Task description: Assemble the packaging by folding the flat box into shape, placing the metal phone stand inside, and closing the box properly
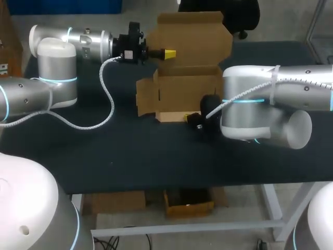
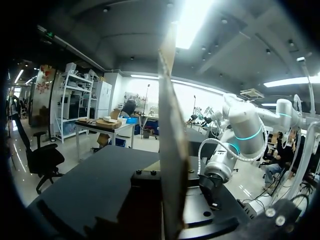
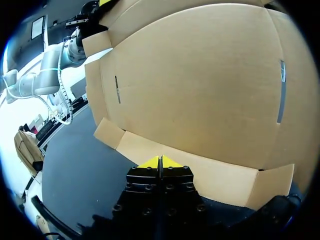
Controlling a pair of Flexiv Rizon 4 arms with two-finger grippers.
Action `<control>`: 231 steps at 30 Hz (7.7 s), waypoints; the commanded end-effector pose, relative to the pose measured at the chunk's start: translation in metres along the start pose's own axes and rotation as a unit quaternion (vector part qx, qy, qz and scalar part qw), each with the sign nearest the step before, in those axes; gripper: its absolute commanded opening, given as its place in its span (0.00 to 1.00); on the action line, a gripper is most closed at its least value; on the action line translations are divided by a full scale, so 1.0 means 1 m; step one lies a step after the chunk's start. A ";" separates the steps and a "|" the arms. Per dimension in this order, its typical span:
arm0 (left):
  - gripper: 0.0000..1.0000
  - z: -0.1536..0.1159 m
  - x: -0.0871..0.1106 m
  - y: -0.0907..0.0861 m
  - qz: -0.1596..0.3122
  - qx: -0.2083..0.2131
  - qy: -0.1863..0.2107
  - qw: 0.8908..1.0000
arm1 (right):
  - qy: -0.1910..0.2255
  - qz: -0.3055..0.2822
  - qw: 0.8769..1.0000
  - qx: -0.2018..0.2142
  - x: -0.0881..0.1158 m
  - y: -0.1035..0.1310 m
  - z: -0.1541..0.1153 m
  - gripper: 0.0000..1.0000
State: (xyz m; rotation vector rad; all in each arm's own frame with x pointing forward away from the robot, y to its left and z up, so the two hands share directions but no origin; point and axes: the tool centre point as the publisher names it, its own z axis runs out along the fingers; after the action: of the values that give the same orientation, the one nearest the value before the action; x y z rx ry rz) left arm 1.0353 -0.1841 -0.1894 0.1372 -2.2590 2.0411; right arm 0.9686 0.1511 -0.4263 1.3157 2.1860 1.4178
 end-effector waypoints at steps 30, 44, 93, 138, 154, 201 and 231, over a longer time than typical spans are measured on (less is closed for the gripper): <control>0.00 0.004 0.054 0.022 -0.014 -0.009 0.036 0.999 | -0.002 0.000 1.000 0.000 0.000 -0.004 0.007 0.00; 0.00 0.006 0.061 0.036 -0.031 -0.005 0.040 0.999 | -0.002 0.000 1.000 0.000 0.000 -0.004 0.007 0.00; 0.00 0.014 0.074 0.057 -0.045 -0.005 0.010 0.999 | -0.002 0.000 1.000 0.000 0.000 -0.004 0.007 0.00; 0.00 0.010 0.073 0.061 -0.047 -0.005 0.003 0.999 | -0.002 0.000 1.000 0.000 0.000 -0.004 0.007 0.00; 0.00 0.010 0.073 0.061 -0.047 -0.005 0.003 0.999 | -0.009 -0.009 1.000 -0.023 0.009 0.003 -0.009 0.00; 0.00 0.010 0.073 0.061 -0.047 -0.005 0.003 0.999 | 0.031 -0.054 0.998 -0.030 -0.020 -0.010 -0.186 0.00; 0.00 0.010 0.073 0.061 -0.047 -0.005 0.003 0.999 | 0.010 -0.103 0.994 0.029 -0.100 -0.007 -0.195 0.40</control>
State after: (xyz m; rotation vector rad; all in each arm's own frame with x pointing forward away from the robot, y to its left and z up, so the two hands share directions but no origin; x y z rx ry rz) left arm 0.9547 -0.1869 -0.2370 0.2304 -2.2158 1.9766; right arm 0.8917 -0.0510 -0.3546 1.0568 2.2884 1.3163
